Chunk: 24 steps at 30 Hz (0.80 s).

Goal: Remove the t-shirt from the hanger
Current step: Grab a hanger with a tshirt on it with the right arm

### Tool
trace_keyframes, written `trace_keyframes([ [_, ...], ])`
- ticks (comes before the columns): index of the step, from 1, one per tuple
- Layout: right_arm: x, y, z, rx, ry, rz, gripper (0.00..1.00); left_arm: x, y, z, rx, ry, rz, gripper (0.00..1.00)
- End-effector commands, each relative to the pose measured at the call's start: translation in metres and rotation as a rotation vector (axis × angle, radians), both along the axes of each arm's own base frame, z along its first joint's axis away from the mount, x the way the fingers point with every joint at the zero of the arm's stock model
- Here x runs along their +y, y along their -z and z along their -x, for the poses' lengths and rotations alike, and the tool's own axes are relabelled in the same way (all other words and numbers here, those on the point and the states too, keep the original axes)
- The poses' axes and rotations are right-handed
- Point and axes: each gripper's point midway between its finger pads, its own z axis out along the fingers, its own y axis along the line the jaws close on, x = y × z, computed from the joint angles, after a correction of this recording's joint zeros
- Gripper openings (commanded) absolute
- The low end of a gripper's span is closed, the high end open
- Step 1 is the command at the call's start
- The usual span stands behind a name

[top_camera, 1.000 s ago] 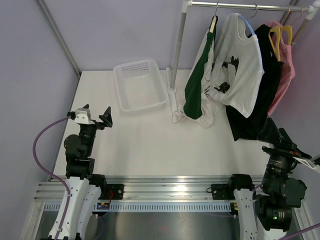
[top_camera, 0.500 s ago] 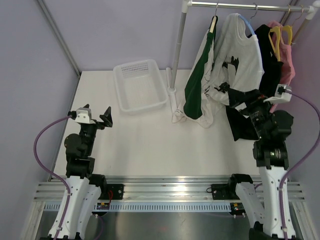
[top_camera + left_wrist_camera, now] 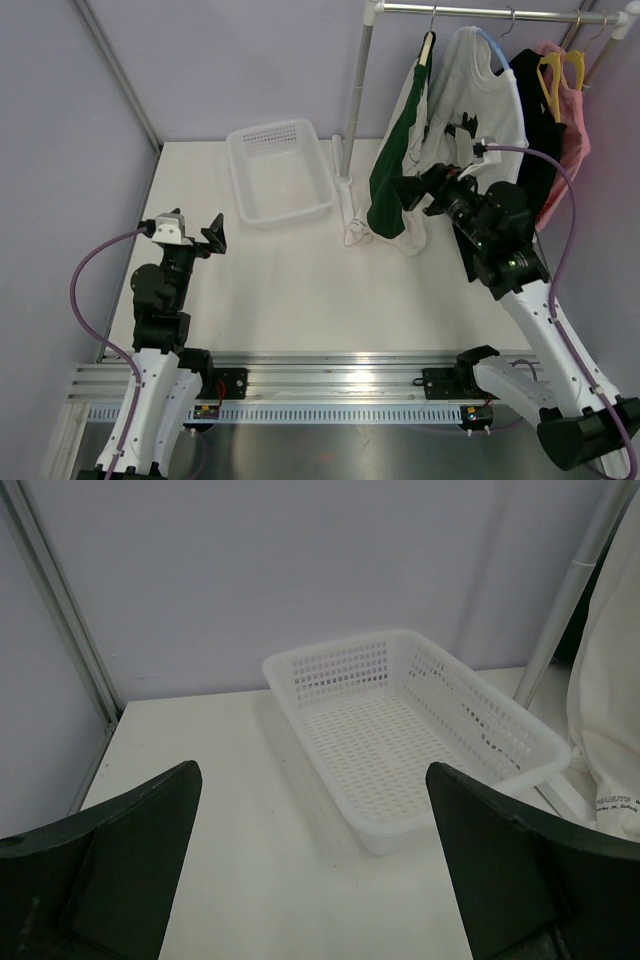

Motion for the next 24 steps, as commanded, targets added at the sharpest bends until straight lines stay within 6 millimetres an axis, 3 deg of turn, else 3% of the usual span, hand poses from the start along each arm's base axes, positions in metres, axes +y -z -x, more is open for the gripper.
trace_keyframes([
  [1,0.020,-0.018,-0.019,-0.085,0.035,0.085,0.94,-0.001,-0.013,0.000,-0.058,0.008,-0.014,0.99],
  [4,0.035,-0.014,-0.031,-0.093,0.058,0.109,0.90,-0.001,-0.014,0.002,-0.064,0.007,-0.014,0.99],
  [8,0.027,-0.010,-0.049,-0.078,0.222,0.149,0.87,-0.001,-0.015,0.004,-0.068,0.011,-0.013,0.99],
  [10,0.032,-0.011,-0.048,-0.089,0.233,0.160,0.87,-0.002,-0.016,0.004,-0.070,0.013,-0.015,0.99],
  [14,0.034,-0.013,-0.048,-0.097,0.259,0.164,0.62,-0.002,-0.015,0.004,-0.068,0.017,-0.016,0.99],
  [18,0.031,-0.012,-0.054,-0.100,0.322,0.195,0.67,-0.002,-0.014,0.004,-0.067,0.017,-0.015,0.99],
  [22,0.026,-0.010,-0.061,-0.095,0.389,0.222,0.64,-0.003,-0.014,0.004,-0.067,0.019,-0.015,0.99],
  [24,0.026,-0.008,-0.066,-0.094,0.405,0.233,0.53,-0.003,-0.015,0.003,-0.067,0.019,-0.016,0.99],
])
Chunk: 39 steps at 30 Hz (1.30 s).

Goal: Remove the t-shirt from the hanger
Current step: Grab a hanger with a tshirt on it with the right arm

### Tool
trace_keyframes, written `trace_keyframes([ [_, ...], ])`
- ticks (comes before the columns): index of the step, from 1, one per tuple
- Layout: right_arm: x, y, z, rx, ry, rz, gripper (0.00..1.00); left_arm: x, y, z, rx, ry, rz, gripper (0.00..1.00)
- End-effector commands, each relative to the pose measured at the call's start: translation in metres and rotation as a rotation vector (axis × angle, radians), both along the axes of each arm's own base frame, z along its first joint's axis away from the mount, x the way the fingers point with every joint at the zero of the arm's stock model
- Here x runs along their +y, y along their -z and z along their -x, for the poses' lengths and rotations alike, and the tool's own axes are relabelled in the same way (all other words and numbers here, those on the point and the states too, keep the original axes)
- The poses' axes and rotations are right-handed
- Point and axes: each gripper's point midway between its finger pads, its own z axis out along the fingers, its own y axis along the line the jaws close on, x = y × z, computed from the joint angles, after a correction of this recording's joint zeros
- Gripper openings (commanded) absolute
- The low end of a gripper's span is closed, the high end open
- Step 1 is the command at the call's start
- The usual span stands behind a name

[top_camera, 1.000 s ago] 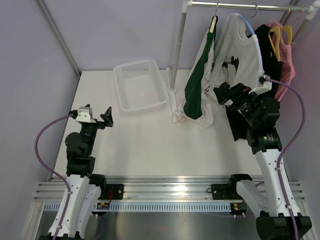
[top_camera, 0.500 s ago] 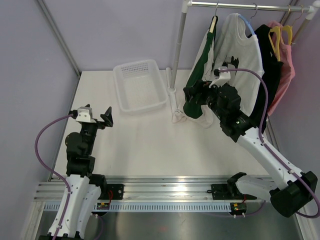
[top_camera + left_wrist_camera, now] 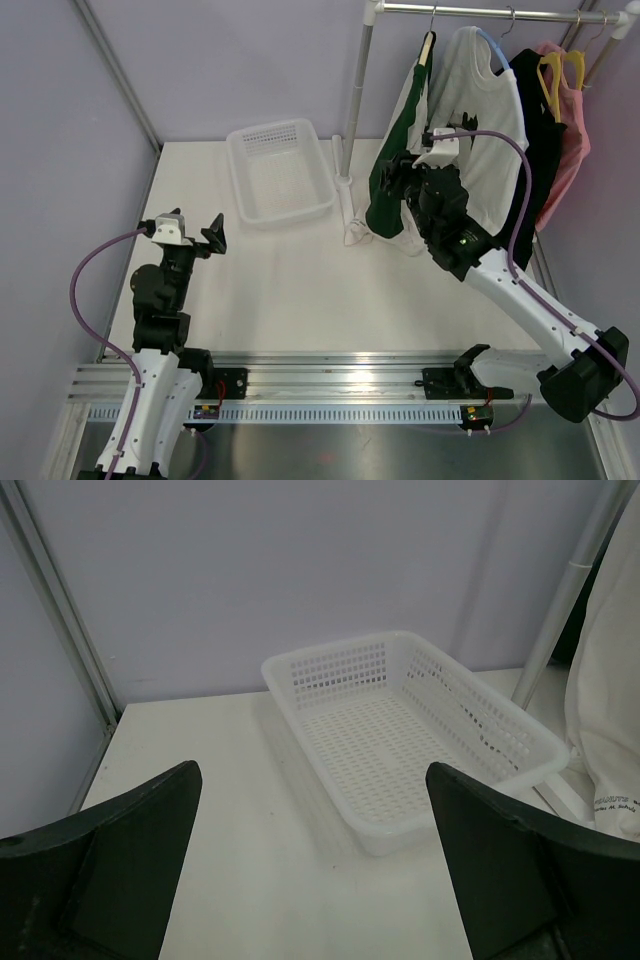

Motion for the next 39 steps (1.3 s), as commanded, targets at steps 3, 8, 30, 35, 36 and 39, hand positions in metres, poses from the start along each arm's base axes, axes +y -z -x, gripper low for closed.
trace_keyframes([
  [3,-0.008,-0.025,-0.011,-0.058,0.098,-0.008,0.32,-0.002,-0.013,0.002,-0.061,0.016,-0.014,0.99],
  [8,0.000,-0.025,-0.001,-0.054,0.074,0.005,0.20,-0.002,-0.014,0.002,-0.063,0.016,-0.016,0.99],
  [30,-0.004,0.017,0.059,0.203,0.059,0.293,0.00,-0.003,-0.013,0.002,-0.060,0.020,-0.018,0.99],
  [35,-0.009,0.045,0.068,0.298,0.049,0.374,0.00,-0.003,-0.011,0.000,-0.053,0.020,-0.019,0.99],
  [36,-0.008,0.049,0.069,0.311,0.041,0.380,0.00,-0.003,-0.011,0.000,-0.051,0.020,-0.020,0.99],
  [39,-0.006,0.065,0.071,0.364,0.029,0.419,0.00,-0.003,-0.010,-0.001,-0.047,0.021,-0.019,0.99],
])
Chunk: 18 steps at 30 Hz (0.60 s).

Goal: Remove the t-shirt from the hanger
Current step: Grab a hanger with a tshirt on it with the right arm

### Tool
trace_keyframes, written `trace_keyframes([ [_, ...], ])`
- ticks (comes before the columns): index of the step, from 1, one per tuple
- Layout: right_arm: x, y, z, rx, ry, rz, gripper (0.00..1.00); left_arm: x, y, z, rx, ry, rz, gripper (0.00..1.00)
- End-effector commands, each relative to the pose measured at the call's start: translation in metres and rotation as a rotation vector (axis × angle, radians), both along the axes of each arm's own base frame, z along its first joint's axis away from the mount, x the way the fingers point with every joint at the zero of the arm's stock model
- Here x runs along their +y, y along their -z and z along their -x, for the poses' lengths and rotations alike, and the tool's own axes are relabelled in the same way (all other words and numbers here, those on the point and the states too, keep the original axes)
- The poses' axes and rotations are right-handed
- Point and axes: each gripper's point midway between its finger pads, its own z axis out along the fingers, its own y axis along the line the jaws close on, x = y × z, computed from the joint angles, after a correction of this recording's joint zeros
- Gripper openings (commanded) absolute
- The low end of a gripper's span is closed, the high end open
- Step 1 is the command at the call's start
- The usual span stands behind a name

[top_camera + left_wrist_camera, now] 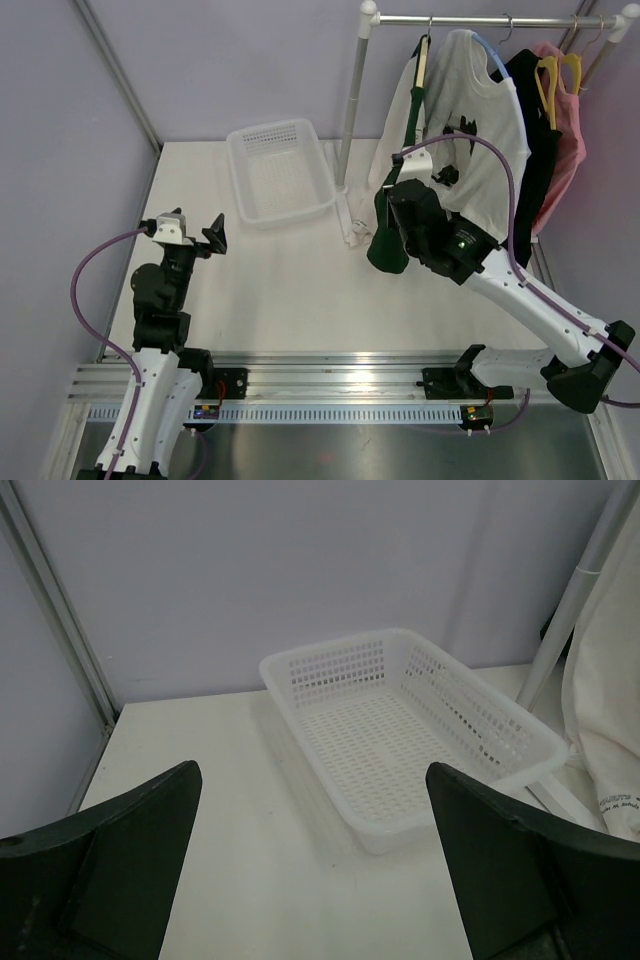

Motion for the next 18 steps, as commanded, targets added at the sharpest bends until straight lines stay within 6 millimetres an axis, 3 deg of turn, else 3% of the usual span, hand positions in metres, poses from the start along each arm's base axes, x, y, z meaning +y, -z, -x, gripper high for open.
trace_keyframes([
  [1,0.001,0.030,0.014,0.124,-0.027,0.090,0.00,-0.003,-0.011,-0.001,-0.049,0.017,-0.016,0.99],
  [5,0.007,0.047,0.011,0.179,-0.032,0.143,0.00,-0.002,-0.011,-0.001,-0.050,0.015,-0.016,0.99],
  [10,0.006,0.041,0.010,0.165,-0.019,0.138,0.02,-0.002,-0.012,0.000,-0.055,0.015,-0.015,0.99],
  [11,0.003,0.037,0.010,0.153,-0.009,0.132,0.14,-0.003,-0.011,0.000,-0.052,0.017,-0.014,0.99],
  [15,0.002,0.015,0.013,0.075,-0.022,0.047,0.46,-0.003,-0.010,-0.001,-0.049,0.020,-0.017,0.99],
  [18,0.001,-0.009,0.018,0.006,-0.055,-0.031,0.55,-0.003,-0.010,-0.001,-0.049,0.018,-0.016,0.99],
])
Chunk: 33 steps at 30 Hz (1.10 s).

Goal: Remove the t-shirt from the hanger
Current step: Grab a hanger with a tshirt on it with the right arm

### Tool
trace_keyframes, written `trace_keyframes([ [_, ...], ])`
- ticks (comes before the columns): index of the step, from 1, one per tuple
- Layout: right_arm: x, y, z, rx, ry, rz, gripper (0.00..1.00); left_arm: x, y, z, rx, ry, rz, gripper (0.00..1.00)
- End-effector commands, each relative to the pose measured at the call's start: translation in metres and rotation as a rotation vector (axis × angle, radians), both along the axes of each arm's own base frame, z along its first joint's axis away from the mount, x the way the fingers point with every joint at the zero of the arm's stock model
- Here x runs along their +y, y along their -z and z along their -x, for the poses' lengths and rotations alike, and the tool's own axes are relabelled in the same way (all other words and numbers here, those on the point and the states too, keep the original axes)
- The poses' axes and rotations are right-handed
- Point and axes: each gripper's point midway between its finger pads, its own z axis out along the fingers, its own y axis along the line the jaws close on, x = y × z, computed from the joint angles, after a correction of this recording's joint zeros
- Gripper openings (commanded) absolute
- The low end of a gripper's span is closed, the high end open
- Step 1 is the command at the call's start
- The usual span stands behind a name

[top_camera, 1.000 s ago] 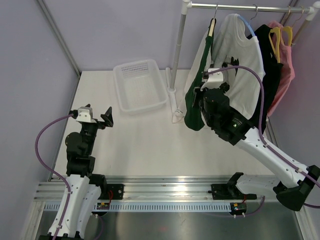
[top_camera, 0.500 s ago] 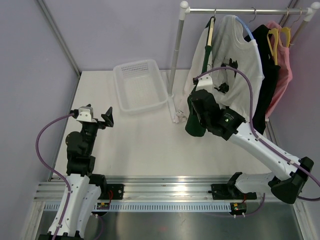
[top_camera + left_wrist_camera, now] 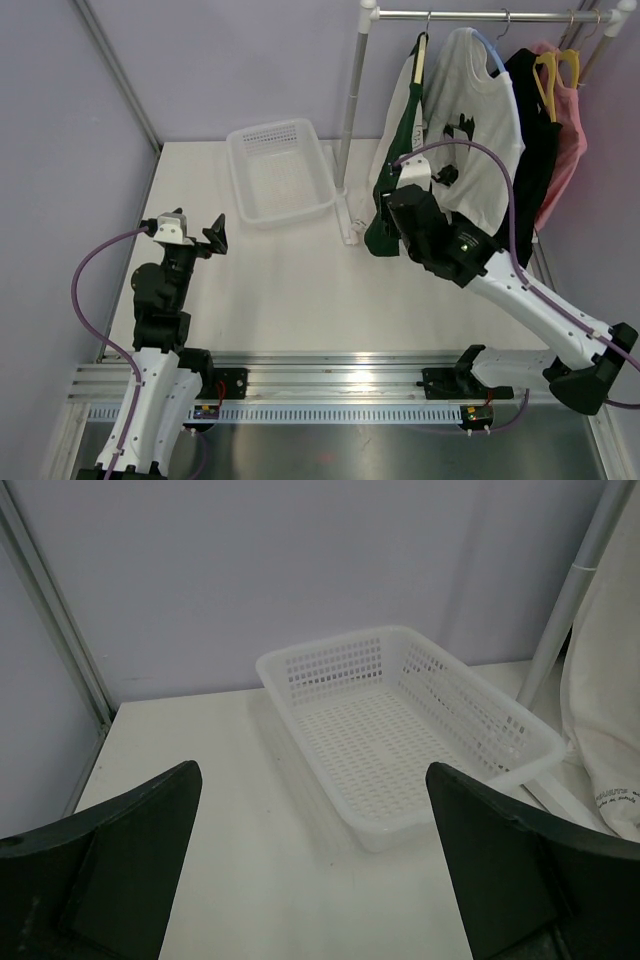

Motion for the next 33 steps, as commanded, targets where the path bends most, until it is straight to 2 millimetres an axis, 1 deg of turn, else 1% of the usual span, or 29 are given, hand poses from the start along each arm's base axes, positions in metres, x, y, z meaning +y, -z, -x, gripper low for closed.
trace_keyframes([
  [1,-0.001,-0.048,0.011,-0.125,-0.040,-0.143,0.57,-0.002,-0.012,0.000,-0.057,0.012,-0.014,0.99],
  [3,-0.002,-0.060,0.013,-0.158,-0.055,-0.172,0.59,-0.002,-0.013,0.000,-0.057,0.011,-0.013,0.99],
  [4,-0.004,-0.072,0.016,-0.184,-0.062,-0.195,0.64,-0.002,-0.013,0.000,-0.057,0.011,-0.013,0.99],
  [6,-0.010,-0.085,0.016,-0.213,-0.039,-0.206,0.65,-0.002,-0.011,-0.001,-0.052,0.011,-0.014,0.99],
  [7,-0.012,-0.091,0.015,-0.227,-0.033,-0.208,0.68,-0.002,-0.011,-0.001,-0.052,0.011,-0.013,0.99],
  [8,-0.013,-0.104,0.014,-0.251,-0.027,-0.216,0.69,-0.001,-0.012,-0.001,-0.054,0.009,-0.014,0.99],
  [9,-0.014,-0.111,0.013,-0.267,-0.028,-0.210,0.69,-0.001,-0.012,-0.001,-0.055,0.011,-0.014,0.99],
  [10,-0.013,-0.125,0.011,-0.290,-0.025,-0.220,0.70,-0.001,-0.012,0.000,-0.057,0.009,-0.015,0.99],
  [12,-0.013,-0.143,0.006,-0.327,-0.015,-0.215,0.71,-0.002,-0.013,0.000,-0.060,0.015,-0.015,0.99],
  [13,-0.009,-0.155,0.001,-0.344,-0.011,-0.216,0.71,-0.004,-0.014,0.002,-0.068,0.023,-0.020,0.99],
  [15,-0.007,-0.167,-0.006,-0.368,-0.005,-0.192,0.71,-0.004,-0.014,0.003,-0.073,0.028,-0.019,0.99],
  [16,-0.002,-0.180,-0.012,-0.385,0.003,-0.195,0.71,-0.003,-0.014,0.003,-0.075,0.022,-0.019,0.99],
  [17,-0.005,-0.187,-0.016,-0.401,0.033,-0.190,0.71,-0.002,-0.014,0.003,-0.077,0.015,-0.014,0.99],
  [19,-0.004,-0.205,-0.024,-0.437,0.066,-0.198,0.70,0.001,-0.014,0.003,-0.078,0.000,-0.011,0.99],
  [20,-0.001,-0.207,-0.030,-0.447,0.068,-0.161,0.70,0.001,-0.014,0.002,-0.075,0.000,-0.012,0.99],
  [21,-0.006,-0.215,-0.029,-0.463,0.080,-0.168,0.70,0.000,-0.013,0.002,-0.072,0.003,-0.013,0.99],
  [24,-0.012,-0.233,-0.043,-0.494,0.126,-0.188,0.67,-0.001,-0.013,0.001,-0.069,0.007,-0.014,0.99],
  [25,-0.014,-0.237,-0.047,-0.502,0.130,-0.194,0.66,-0.001,-0.012,0.000,-0.066,0.007,-0.014,0.99],
  [27,-0.022,-0.242,-0.059,-0.508,0.147,-0.199,0.65,-0.001,-0.011,-0.001,-0.062,0.007,-0.015,0.99],
  [29,-0.027,-0.252,-0.073,-0.517,0.156,-0.212,0.63,-0.001,-0.011,-0.001,-0.060,0.009,-0.015,0.99],
  [30,-0.037,-0.241,-0.090,-0.484,0.188,-0.187,0.63,-0.001,-0.010,-0.002,-0.059,0.010,-0.017,0.99],
  [31,-0.038,-0.255,-0.093,-0.503,0.166,-0.207,0.62,-0.001,-0.010,-0.002,-0.059,0.010,-0.017,0.99],
  [32,-0.041,-0.256,-0.099,-0.501,0.165,-0.203,0.60,-0.002,-0.010,-0.002,-0.059,0.012,-0.017,0.99],
  [33,-0.048,-0.257,-0.110,-0.498,0.183,-0.193,0.58,-0.002,-0.008,-0.004,-0.053,0.011,-0.016,0.99],
])
